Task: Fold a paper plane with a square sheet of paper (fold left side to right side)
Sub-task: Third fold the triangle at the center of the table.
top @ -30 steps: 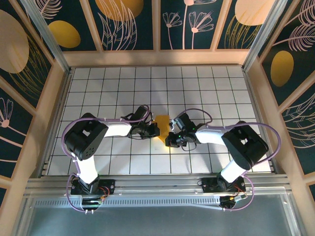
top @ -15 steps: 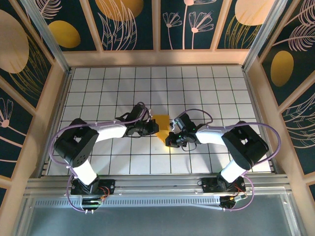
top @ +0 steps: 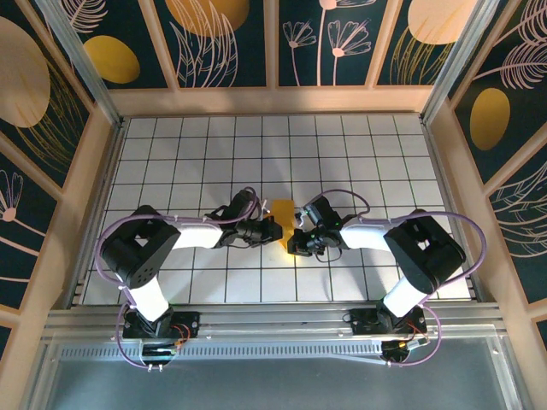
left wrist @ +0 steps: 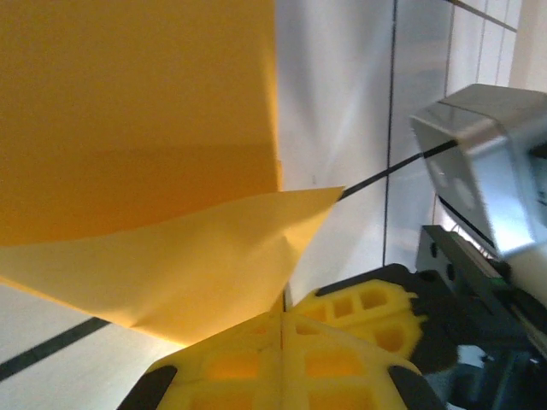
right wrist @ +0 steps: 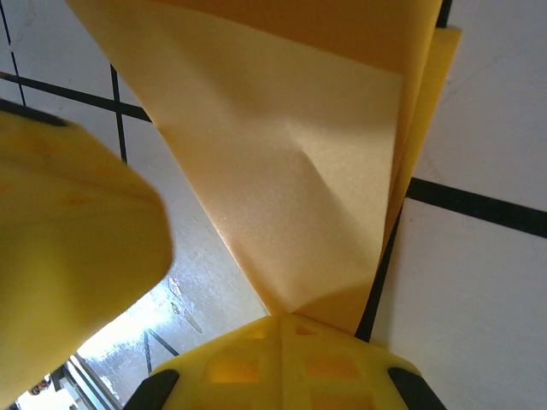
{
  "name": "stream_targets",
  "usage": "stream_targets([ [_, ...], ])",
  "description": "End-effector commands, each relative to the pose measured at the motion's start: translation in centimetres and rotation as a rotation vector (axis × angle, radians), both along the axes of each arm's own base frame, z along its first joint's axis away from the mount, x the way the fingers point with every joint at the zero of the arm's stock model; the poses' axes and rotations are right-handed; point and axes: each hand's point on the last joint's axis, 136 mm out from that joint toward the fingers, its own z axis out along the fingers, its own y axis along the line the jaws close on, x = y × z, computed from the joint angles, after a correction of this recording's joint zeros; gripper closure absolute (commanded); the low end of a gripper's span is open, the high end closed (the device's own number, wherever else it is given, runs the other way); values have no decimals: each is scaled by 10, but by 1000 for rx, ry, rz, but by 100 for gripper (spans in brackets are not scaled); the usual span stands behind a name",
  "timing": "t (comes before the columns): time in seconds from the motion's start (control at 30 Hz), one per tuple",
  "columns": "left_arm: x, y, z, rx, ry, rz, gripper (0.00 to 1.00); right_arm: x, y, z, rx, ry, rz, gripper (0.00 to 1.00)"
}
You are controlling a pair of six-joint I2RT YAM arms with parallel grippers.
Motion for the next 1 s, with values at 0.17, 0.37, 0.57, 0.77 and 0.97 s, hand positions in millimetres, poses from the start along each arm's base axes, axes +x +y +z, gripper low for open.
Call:
stream_targets([
  [0.17, 2, -9, -6, -27, 18, -7, 100, -26, -45, -48, -235, 125, -43, 100],
  [0.37, 2, -6, -13, -9, 22, 0, 100, -28, -46, -51, -244, 129, -37, 100],
  [0.57, 5, 3, -27, 59, 40, 40, 100, -29, -50, -53, -268, 134, -39, 100],
  [0.77, 7, 14, -39, 126, 54, 92, 100, -32, -55, -55, -299, 142, -34, 100],
  [0.97, 11, 20, -45, 161, 49, 114, 100, -33, -56, -57, -305, 149, -29, 100],
])
